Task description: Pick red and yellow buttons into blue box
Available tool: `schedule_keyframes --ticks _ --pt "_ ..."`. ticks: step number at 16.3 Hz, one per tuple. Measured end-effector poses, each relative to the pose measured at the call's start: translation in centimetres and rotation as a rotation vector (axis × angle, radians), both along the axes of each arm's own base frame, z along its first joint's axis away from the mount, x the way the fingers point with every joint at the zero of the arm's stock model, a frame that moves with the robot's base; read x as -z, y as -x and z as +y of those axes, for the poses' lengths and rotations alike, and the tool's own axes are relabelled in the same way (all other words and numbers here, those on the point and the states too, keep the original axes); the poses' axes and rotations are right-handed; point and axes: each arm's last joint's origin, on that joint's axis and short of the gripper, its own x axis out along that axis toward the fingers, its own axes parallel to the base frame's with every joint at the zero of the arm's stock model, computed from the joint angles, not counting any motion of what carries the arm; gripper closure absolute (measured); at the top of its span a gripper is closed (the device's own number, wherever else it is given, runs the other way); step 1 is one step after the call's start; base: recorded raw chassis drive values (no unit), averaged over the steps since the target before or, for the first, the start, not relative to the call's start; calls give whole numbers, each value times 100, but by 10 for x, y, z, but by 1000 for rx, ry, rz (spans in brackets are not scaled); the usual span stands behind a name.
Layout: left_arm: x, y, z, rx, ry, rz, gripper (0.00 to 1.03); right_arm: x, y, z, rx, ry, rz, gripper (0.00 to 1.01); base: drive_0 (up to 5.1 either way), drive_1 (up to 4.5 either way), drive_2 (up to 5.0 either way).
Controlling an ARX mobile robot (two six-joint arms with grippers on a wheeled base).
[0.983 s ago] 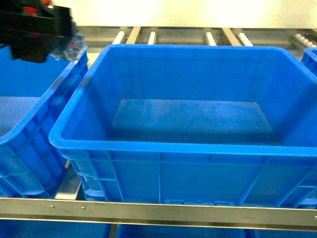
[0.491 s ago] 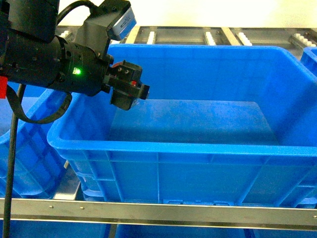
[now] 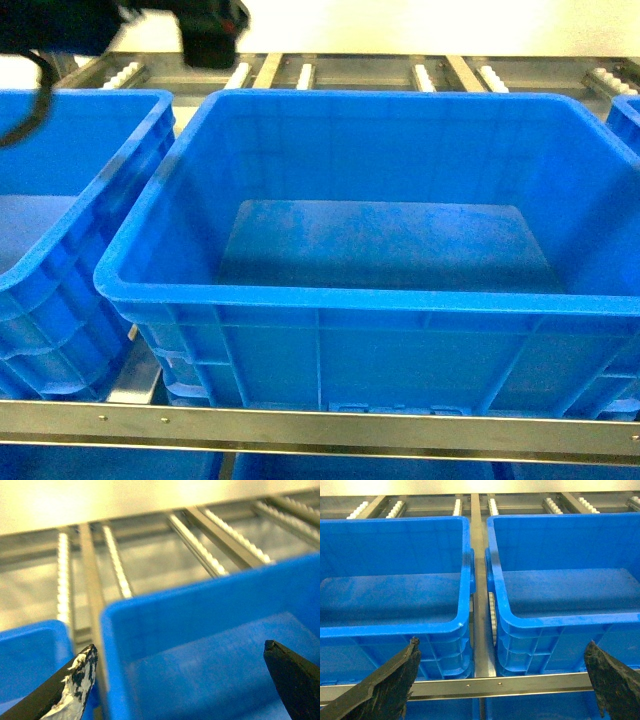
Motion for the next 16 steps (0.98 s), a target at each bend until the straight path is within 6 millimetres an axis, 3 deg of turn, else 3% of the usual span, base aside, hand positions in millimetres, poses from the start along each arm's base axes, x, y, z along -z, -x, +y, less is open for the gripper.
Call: schedule_keyframes --ticks 1,3,6,7,8,9,12,13,16 --pt "-14 23 16 -100 40 -81 5 0 0 0 0 0 0 3 0 0 0" --pt "-9 66 40 -255 75 -91 5 0 0 0 0 0 0 3 0 0 0" --pt "0 86 44 -309 73 -86 5 0 0 0 0 0 0 3 0 0 0" --pt "8 107 45 -339 65 -53 5 0 0 0 0 0 0 3 0 0 0" --pt "19 147 41 -389 46 -48 5 0 0 0 0 0 0 3 0 0 0" --pt "22 174 39 -409 48 -78 5 0 0 0 0 0 0 3 0 0 0" --pt "17 173 41 -417 43 -95 6 0 0 0 0 0 0 3 0 0 0" --pt "21 176 45 -344 47 -92 17 -1 -1 0 -21 24 -73 8 0 0 0" --pt "37 189 54 -282 54 -99 46 4 0 10 -65 45 -136 38 0 0 0"
